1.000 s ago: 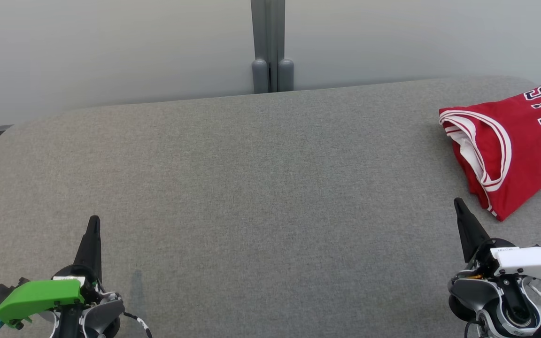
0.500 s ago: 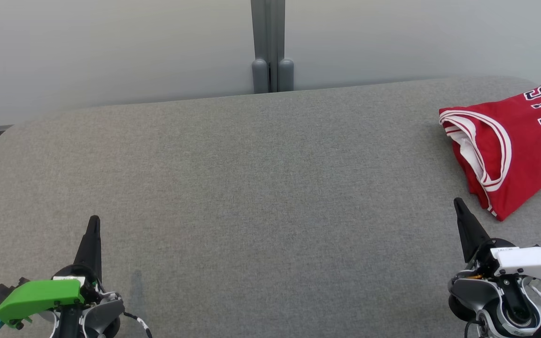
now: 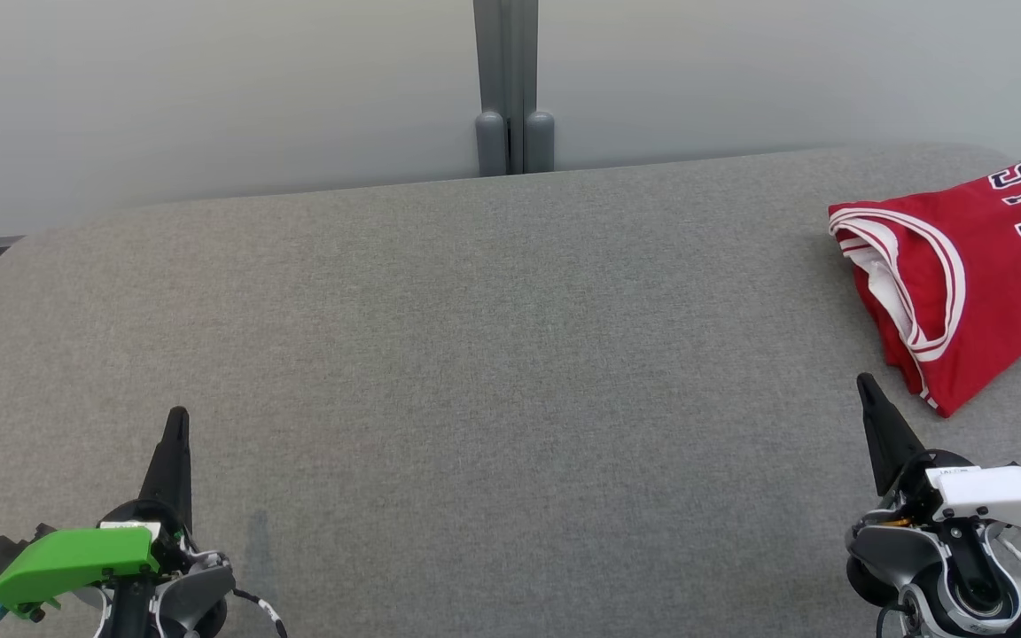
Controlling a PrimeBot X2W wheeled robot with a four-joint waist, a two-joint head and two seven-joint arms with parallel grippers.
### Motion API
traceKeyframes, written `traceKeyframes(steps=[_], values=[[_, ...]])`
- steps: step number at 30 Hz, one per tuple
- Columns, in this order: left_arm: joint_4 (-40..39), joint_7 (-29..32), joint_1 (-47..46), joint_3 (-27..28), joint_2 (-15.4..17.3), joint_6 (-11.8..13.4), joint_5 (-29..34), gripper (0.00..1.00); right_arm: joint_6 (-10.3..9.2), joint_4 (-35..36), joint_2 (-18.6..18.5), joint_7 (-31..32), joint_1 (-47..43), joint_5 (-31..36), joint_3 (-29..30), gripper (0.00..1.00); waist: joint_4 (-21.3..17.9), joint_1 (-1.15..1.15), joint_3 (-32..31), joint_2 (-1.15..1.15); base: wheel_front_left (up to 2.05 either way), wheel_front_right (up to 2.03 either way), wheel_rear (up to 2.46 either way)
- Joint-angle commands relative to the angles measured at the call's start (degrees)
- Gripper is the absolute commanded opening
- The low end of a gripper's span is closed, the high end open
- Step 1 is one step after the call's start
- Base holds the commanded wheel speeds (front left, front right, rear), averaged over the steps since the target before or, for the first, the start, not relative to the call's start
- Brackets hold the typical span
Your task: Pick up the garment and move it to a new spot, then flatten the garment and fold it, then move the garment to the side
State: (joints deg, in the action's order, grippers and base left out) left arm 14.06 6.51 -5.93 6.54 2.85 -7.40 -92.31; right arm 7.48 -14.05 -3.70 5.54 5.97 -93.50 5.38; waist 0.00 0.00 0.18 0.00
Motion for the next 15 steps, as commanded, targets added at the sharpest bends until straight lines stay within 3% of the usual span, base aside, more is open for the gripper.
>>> traceKeyframes(steps=[1,15], values=[[0.0,0.2,-0.6,0.2,0.1,-0.3,-0.2,0.0,0.02,-0.1,0.1,0.3,0.4,0.4,0.2,0.0,0.0,0.0,0.0,0.0,0.0,0.0,0.0],[0.0,0.2,-0.6,0.2,0.1,-0.3,-0.1,0.0,0.02,-0.1,0.2,0.5,0.4,0.5,0.4,0.0,0.0,0.0,0.0,0.0,0.0,0.0,0.0]])
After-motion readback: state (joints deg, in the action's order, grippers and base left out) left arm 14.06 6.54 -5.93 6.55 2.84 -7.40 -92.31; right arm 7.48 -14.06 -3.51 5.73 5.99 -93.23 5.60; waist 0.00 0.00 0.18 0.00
